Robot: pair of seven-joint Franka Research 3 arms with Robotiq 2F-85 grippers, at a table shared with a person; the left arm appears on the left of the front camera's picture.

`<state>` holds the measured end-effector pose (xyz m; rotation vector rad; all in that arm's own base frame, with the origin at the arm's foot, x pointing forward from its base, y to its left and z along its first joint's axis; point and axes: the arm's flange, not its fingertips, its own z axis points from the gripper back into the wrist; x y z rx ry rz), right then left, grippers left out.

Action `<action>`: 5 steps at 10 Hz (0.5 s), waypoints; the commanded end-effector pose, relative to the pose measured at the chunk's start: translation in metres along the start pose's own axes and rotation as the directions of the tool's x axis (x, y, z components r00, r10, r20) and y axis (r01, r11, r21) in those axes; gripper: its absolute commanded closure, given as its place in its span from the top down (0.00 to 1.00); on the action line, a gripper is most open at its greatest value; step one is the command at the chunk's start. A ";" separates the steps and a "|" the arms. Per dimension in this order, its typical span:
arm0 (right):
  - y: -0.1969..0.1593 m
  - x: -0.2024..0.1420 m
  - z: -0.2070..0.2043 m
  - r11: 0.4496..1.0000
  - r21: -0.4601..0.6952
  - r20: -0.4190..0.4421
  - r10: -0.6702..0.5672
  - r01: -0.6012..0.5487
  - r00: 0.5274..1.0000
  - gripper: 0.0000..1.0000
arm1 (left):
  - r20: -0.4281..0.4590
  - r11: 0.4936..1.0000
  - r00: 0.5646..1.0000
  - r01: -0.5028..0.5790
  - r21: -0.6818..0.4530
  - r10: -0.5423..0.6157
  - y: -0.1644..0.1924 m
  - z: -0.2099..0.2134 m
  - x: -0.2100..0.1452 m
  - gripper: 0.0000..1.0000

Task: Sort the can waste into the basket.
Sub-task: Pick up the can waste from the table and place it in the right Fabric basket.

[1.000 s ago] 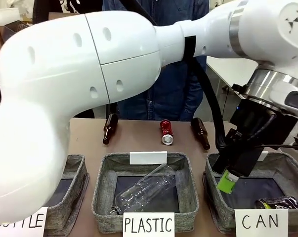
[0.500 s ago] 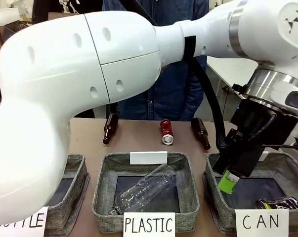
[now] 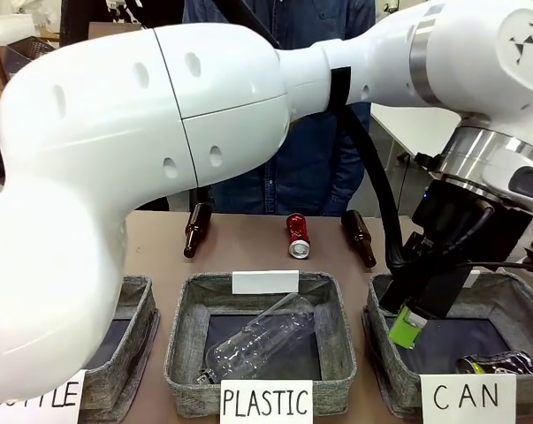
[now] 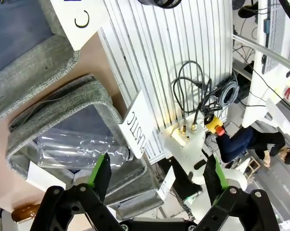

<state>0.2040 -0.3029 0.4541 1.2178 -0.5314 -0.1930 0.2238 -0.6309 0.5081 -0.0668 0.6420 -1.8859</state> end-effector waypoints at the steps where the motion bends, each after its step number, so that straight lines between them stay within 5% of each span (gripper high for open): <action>1: 0.004 -0.001 0.001 1.000 -0.018 -0.006 -0.013 0.013 1.000 1.00 | 0.012 0.996 0.996 0.086 0.011 -0.086 0.004 0.004 -0.004 1.00; 4: 0.004 -0.001 0.001 1.000 -0.018 -0.006 -0.013 0.013 1.000 1.00 | 0.009 0.999 0.999 0.045 -0.002 -0.045 0.001 0.001 0.000 1.00; 5: 0.004 -0.001 0.001 1.000 -0.018 -0.006 -0.013 0.013 1.000 1.00 | -0.090 0.983 0.984 -0.162 -0.083 0.155 -0.001 -0.001 -0.013 1.00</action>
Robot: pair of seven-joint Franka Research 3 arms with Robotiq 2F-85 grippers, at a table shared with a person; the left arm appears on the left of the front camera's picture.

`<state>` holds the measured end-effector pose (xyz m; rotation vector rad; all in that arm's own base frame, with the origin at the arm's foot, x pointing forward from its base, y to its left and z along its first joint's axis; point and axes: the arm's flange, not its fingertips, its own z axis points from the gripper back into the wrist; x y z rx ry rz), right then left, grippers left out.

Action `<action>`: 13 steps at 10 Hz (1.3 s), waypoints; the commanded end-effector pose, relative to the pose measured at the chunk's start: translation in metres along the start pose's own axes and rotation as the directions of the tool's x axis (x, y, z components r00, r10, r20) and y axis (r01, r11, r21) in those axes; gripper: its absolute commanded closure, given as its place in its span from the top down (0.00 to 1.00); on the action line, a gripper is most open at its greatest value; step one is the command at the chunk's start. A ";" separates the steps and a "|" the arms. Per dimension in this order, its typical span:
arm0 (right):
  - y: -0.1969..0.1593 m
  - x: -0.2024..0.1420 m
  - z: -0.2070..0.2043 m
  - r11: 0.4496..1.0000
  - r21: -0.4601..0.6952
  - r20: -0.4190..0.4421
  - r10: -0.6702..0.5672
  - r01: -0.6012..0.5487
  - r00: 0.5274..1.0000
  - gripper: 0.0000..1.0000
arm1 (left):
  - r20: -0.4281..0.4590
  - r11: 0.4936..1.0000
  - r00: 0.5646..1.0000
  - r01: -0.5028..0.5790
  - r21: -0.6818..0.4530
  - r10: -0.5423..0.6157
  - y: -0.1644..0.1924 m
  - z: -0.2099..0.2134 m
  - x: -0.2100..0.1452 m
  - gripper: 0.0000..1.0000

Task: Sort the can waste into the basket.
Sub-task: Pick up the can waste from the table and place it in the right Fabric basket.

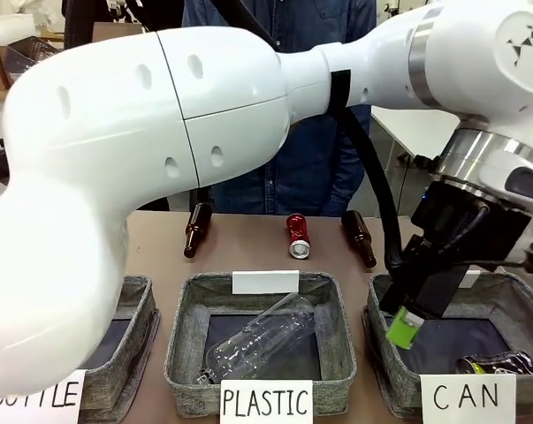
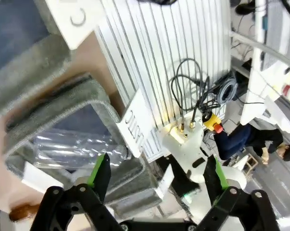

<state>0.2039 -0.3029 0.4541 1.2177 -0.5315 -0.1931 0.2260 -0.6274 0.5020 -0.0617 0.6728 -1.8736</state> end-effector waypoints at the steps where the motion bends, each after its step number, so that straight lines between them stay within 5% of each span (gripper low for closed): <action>1: 0.004 -0.001 0.001 1.000 -0.018 -0.006 -0.013 0.013 1.000 1.00 | -0.121 0.956 0.962 -0.259 -0.136 0.243 -0.017 0.001 -0.023 1.00; 2: 0.004 -0.001 0.001 1.000 -0.018 -0.006 -0.013 0.013 1.000 1.00 | -0.221 0.878 0.889 -0.441 -0.184 0.400 -0.041 -0.004 -0.039 1.00; 3: 0.004 -0.001 0.001 1.000 -0.018 -0.006 -0.013 0.013 1.000 1.00 | -0.375 0.749 0.762 -0.626 -0.217 0.528 -0.074 -0.013 -0.061 1.00; 4: 0.004 -0.001 0.001 1.000 -0.018 -0.006 -0.013 0.013 1.000 1.00 | -0.428 0.659 0.678 -0.719 -0.219 0.597 -0.103 -0.024 -0.084 1.00; 5: 0.004 -0.001 0.001 1.000 -0.018 -0.006 -0.013 0.013 1.000 1.00 | -0.417 0.509 0.561 -0.827 -0.241 0.715 -0.136 -0.037 -0.113 1.00; 7: 0.004 -0.001 0.001 1.000 -0.018 -0.006 -0.013 0.013 1.000 1.00 | -0.218 0.288 0.365 -0.904 -0.315 0.905 -0.213 -0.071 -0.193 1.00; 8: 0.004 -0.001 0.001 1.000 -0.018 -0.006 -0.013 0.013 1.000 1.00 | -0.099 0.216 0.266 -0.911 -0.351 0.959 -0.239 -0.095 -0.237 1.00; 9: 0.004 -0.001 0.001 1.000 -0.018 -0.006 -0.013 0.013 1.000 1.00 | 0.045 0.204 0.201 -0.906 -0.370 0.978 -0.252 -0.122 -0.276 1.00; 10: 0.004 -0.001 0.001 1.000 -0.018 -0.006 -0.013 0.013 1.000 1.00 | -0.257 0.383 0.455 -0.879 -0.285 0.853 -0.192 -0.052 -0.181 1.00; 13: 0.004 -0.001 0.001 1.000 -0.018 -0.006 -0.013 0.013 1.000 1.00 | -0.257 0.383 0.455 -0.879 -0.285 0.853 -0.192 -0.052 -0.181 1.00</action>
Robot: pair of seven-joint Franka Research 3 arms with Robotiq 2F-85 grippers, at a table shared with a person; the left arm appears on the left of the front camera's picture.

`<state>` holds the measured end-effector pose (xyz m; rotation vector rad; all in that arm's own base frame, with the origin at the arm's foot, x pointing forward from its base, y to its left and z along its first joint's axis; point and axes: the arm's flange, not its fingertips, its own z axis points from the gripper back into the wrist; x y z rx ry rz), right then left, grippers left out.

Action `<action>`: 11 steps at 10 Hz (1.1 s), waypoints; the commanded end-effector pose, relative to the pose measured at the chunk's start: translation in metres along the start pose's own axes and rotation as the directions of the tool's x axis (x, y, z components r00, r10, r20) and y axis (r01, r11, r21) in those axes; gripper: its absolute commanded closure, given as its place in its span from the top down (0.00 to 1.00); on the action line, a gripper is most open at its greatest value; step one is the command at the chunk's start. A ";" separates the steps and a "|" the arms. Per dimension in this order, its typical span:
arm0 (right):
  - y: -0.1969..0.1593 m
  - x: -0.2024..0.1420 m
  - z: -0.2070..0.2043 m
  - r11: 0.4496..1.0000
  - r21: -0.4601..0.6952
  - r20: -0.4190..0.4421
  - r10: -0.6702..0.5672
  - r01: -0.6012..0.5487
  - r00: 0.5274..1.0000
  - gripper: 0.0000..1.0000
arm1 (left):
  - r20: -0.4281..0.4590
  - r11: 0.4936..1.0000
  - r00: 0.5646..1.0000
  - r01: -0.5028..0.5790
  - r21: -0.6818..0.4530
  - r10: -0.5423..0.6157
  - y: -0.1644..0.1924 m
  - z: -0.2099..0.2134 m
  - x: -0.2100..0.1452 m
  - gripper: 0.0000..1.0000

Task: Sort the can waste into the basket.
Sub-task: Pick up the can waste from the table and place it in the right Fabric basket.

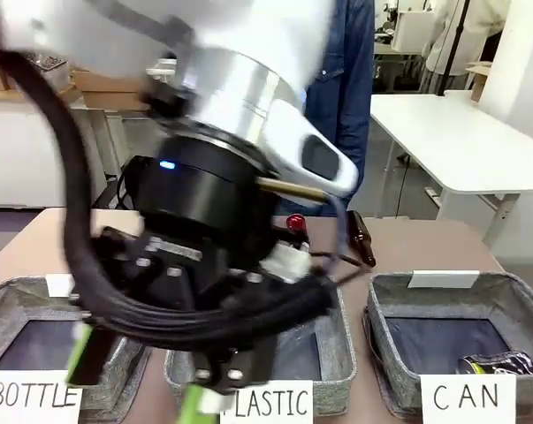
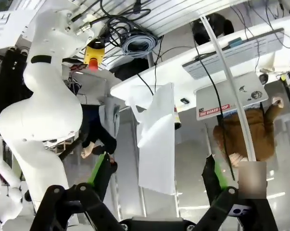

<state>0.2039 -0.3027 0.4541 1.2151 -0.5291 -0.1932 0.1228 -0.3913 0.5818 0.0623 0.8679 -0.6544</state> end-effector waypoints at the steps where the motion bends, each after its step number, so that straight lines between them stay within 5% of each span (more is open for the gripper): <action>1: 0.003 -0.001 0.001 1.000 -0.015 -0.004 -0.012 0.012 1.000 1.00 | -0.028 0.999 1.000 0.003 0.034 -0.002 -0.012 0.011 -0.009 1.00; 3: 0.003 -0.001 0.001 1.000 -0.015 -0.004 -0.012 0.012 1.000 1.00 | -0.020 1.000 1.000 0.014 0.009 -0.014 -0.006 0.004 0.008 1.00; 5: 0.003 -0.001 0.001 1.000 -0.015 -0.004 -0.012 0.012 1.000 1.00 | 0.219 0.984 0.973 0.031 0.174 -0.070 0.066 0.021 0.007 1.00; 7: 0.003 -0.001 0.001 1.000 -0.015 -0.004 -0.012 0.012 1.000 1.00 | 0.497 0.951 0.867 -0.143 0.275 -0.013 0.162 0.007 -0.020 1.00; 9: 0.003 -0.001 0.001 1.000 -0.015 -0.004 -0.012 0.012 1.000 1.00 | 0.633 0.991 0.772 -0.120 0.061 0.054 0.225 -0.014 -0.060 1.00; 11: 0.003 -0.001 0.001 1.000 -0.015 -0.004 -0.012 0.012 1.000 1.00 | 0.751 0.986 0.660 0.111 -0.125 0.021 0.286 -0.052 -0.092 1.00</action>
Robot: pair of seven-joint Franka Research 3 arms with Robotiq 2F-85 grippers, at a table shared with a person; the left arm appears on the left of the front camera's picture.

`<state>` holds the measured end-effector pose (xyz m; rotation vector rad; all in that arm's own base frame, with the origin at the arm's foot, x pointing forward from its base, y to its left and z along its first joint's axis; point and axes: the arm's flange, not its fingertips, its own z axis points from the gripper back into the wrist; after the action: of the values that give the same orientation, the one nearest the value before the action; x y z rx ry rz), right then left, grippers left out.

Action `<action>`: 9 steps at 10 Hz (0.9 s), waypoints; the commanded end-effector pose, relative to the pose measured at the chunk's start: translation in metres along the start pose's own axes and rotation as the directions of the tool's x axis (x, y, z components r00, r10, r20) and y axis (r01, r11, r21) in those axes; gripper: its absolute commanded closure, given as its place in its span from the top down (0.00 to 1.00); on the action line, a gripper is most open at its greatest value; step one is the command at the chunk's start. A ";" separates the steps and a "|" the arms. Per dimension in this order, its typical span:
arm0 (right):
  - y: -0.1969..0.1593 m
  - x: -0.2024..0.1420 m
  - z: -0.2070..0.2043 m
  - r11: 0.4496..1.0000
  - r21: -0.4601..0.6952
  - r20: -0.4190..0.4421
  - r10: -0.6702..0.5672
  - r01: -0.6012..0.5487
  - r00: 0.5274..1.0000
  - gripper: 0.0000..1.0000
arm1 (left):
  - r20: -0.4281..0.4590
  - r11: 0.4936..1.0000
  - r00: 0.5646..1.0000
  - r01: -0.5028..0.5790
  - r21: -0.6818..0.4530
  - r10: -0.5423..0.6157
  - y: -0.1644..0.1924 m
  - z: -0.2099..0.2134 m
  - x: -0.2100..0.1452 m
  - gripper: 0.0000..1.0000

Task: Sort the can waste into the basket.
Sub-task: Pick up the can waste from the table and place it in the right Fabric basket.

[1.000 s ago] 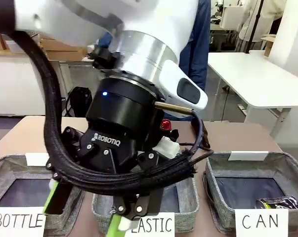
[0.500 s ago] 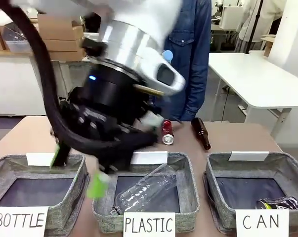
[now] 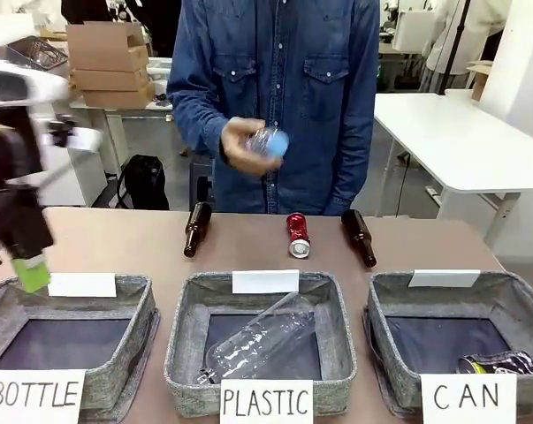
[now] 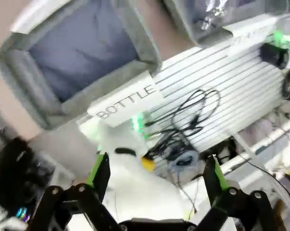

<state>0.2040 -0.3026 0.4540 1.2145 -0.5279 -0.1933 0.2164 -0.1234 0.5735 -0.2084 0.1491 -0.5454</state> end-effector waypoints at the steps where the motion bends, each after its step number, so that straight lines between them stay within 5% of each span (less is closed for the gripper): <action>1: 0.004 -0.001 0.001 1.000 -0.014 -0.004 -0.012 0.012 1.000 1.00 | 0.248 0.913 0.953 0.249 -0.322 -0.172 0.057 -0.021 -0.045 1.00; 2: 0.004 -0.001 0.001 1.000 -0.014 -0.004 -0.012 0.012 1.000 1.00 | 0.407 0.833 0.889 0.379 -0.403 -0.208 0.085 -0.026 -0.060 1.00; 4: 0.004 -0.001 0.001 1.000 -0.014 -0.004 -0.012 0.012 1.000 1.00 | 0.755 0.665 0.642 0.624 -0.411 -0.135 0.127 -0.037 -0.082 1.00; 5: 0.004 -0.001 0.001 1.000 -0.014 -0.004 -0.012 0.012 1.000 1.00 | 0.837 0.601 0.492 0.601 -0.527 0.242 0.145 -0.033 -0.086 1.00; 6: 0.004 -0.001 0.001 1.000 -0.014 -0.004 -0.012 0.012 1.000 1.00 | 0.774 0.520 0.479 0.573 -0.633 0.414 0.149 -0.031 -0.090 1.00; 7: 0.004 -0.001 0.001 1.000 -0.014 -0.004 -0.012 0.012 1.000 1.00 | 0.791 0.563 0.486 0.560 -0.608 0.371 0.139 -0.029 -0.091 1.00; 8: 0.004 -0.001 0.001 1.000 -0.014 -0.004 -0.012 0.012 1.000 1.00 | 0.652 0.790 0.757 0.370 -0.488 0.048 0.161 -0.004 -0.100 1.00; 9: 0.004 -0.001 0.001 1.000 -0.014 -0.004 -0.012 0.012 1.000 1.00 | 0.652 0.790 0.757 0.370 -0.488 0.048 0.161 -0.004 -0.100 1.00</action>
<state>0.2038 -0.3027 0.4540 1.2141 -0.5282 -0.1938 0.2145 0.0689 0.5421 -1.1445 -0.4288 -0.5045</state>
